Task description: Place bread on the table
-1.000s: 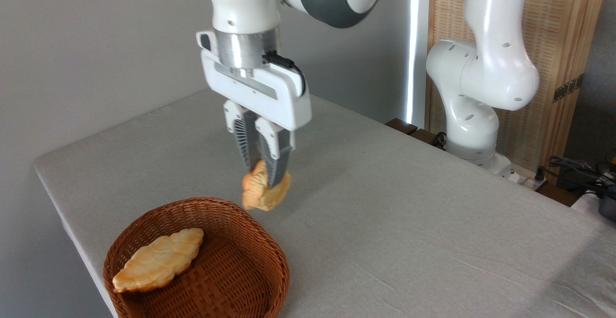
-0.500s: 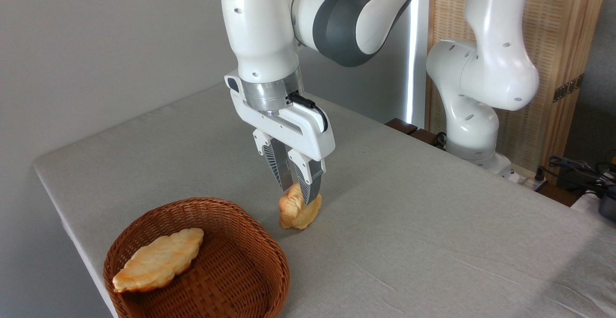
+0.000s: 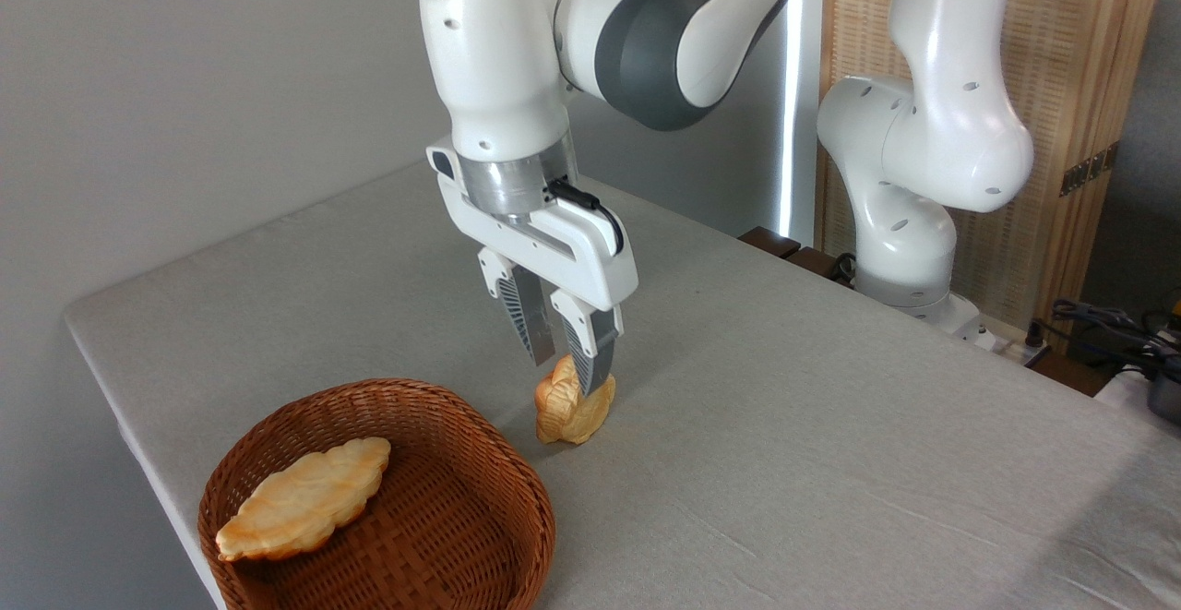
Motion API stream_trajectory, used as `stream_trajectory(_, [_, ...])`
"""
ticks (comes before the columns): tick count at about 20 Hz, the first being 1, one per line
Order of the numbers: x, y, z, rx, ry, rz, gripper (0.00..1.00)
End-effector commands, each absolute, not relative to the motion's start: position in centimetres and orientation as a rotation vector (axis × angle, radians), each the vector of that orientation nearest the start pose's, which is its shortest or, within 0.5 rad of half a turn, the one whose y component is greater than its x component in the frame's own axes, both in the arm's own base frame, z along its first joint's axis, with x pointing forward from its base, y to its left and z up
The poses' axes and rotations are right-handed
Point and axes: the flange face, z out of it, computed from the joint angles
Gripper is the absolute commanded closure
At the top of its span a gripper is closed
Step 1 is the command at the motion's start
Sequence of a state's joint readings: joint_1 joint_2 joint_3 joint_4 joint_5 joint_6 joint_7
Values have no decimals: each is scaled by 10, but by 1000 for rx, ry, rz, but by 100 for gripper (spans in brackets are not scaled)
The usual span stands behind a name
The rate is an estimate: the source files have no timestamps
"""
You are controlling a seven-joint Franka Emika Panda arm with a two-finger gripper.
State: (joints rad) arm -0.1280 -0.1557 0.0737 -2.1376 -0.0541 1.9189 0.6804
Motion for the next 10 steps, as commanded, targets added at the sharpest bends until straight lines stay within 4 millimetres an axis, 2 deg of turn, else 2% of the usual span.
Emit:
stream_trajectory(1, [509,-33,507,-3001,1140,-66,0])
stream_trajectory(3, [517,-35,532,-3011,1136,-169,0])
stream_trajectory(5, [526,-36,547,-3022,1125,-252,0])
stream_trajectory(7, [536,-37,547,-3004,1105,-323,0])
stream_trajectory(10, [540,-35,541,-3005,1100,-319,0])
